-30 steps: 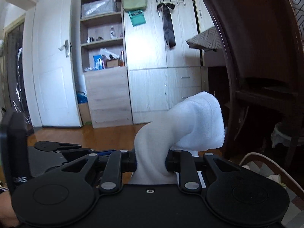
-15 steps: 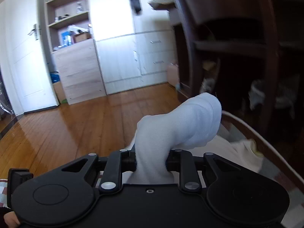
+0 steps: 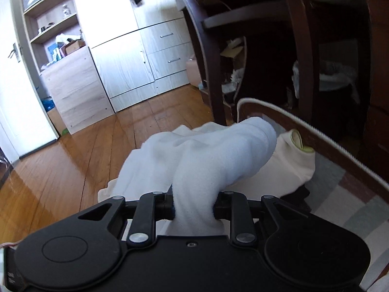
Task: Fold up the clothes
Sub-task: 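Lower the shirt onto the dark clothes stack and open both grippers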
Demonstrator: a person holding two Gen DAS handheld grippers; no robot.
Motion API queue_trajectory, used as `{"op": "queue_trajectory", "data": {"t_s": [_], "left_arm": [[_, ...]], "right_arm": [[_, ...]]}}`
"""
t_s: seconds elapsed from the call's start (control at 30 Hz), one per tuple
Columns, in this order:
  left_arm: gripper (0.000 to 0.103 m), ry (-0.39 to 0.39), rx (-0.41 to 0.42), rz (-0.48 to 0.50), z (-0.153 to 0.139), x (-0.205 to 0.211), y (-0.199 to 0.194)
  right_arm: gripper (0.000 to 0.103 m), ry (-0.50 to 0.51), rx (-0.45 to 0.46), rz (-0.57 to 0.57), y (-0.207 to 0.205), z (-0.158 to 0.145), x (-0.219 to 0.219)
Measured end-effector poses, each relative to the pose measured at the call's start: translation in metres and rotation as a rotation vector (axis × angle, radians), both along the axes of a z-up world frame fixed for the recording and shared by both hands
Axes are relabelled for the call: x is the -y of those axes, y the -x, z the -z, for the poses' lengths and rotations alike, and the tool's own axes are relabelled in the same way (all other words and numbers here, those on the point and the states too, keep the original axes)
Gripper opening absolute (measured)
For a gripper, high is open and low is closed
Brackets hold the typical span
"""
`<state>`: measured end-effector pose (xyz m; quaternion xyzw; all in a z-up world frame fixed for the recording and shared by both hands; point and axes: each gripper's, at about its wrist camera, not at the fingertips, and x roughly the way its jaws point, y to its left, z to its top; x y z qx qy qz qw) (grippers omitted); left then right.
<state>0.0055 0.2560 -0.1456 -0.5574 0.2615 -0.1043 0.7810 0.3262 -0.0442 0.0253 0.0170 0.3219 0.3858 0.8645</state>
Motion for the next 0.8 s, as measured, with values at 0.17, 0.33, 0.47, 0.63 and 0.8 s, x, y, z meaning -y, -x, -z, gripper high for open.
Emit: {"op": "queue_trajectory", "data": {"t_s": [0.17, 0.33, 0.47, 0.63, 0.8], "left_arm": [[0.082, 0.026, -0.033, -0.019, 0.015, -0.001, -0.004], [0.086, 0.094, -0.058, -0.019, 0.029, -0.004, -0.018], [0.093, 0.148, -0.078, -0.019, 0.040, -0.007, -0.028], [0.097, 0.217, -0.103, -0.019, 0.053, -0.010, -0.042], [0.065, 0.167, -0.036, -0.032, 0.040, -0.006, -0.042]], "right_arm": [[0.031, -0.040, -0.074, 0.039, -0.013, 0.016, 0.009], [0.046, -0.091, -0.155, 0.071, -0.020, 0.034, 0.014], [0.060, -0.136, -0.173, 0.083, -0.023, 0.049, 0.016], [0.088, -0.204, -0.248, 0.115, -0.035, 0.071, 0.023], [0.049, -0.295, -0.185, 0.101, -0.024, 0.076, 0.029]]}}
